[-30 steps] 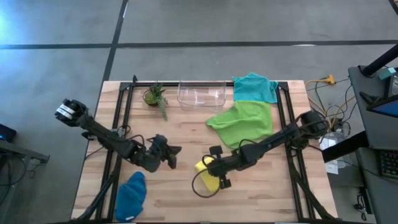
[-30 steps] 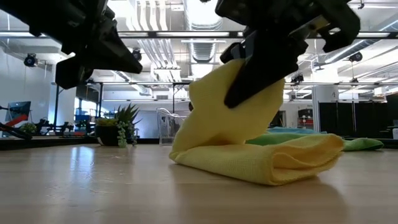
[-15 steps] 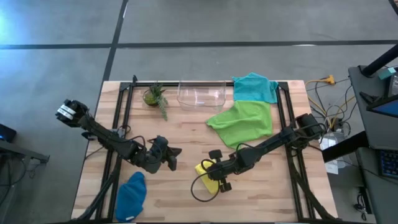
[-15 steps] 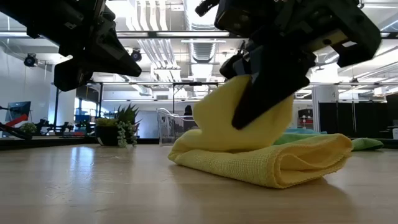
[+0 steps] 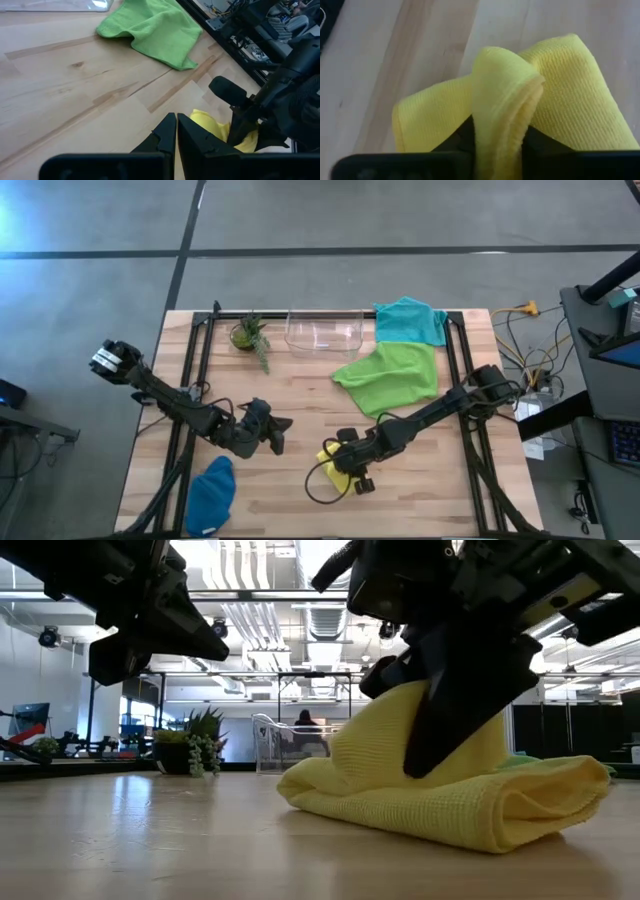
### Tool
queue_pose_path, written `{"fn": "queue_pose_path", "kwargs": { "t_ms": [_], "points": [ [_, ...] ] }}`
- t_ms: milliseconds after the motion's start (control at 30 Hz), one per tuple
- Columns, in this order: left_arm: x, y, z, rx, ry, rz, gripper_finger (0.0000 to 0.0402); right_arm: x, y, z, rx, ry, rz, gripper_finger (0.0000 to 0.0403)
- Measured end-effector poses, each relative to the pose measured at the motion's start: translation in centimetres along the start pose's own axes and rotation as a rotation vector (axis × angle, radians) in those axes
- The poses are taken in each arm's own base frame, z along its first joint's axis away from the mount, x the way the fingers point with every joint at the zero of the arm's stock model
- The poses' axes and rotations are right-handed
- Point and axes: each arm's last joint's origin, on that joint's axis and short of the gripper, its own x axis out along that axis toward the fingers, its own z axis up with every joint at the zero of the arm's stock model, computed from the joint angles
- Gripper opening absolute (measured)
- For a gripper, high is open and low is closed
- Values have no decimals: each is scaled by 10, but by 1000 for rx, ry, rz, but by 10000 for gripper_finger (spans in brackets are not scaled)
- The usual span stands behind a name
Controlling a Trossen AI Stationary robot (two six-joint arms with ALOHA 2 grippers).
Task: Fold microfiber towels
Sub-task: Fold the yellow towel
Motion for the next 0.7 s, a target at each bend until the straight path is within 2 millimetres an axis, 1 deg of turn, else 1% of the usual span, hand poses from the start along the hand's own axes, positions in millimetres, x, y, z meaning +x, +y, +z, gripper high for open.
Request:
{"fn": "queue_pose_path", "kwargs": {
  "t_ms": [167,333,467,700],
  "points": [
    [0,0,0,0,3,-2,0,-11,2,5,11,-24,23,131],
    [0,0,0,0,3,-2,0,-23,5,13,11,-11,26,166],
    [0,0,0,3,3,-2,0,-28,10,18,0,10,53,175],
    [0,0,0,4,3,-3,0,-32,18,23,-32,18,230,166]
  ]
}}
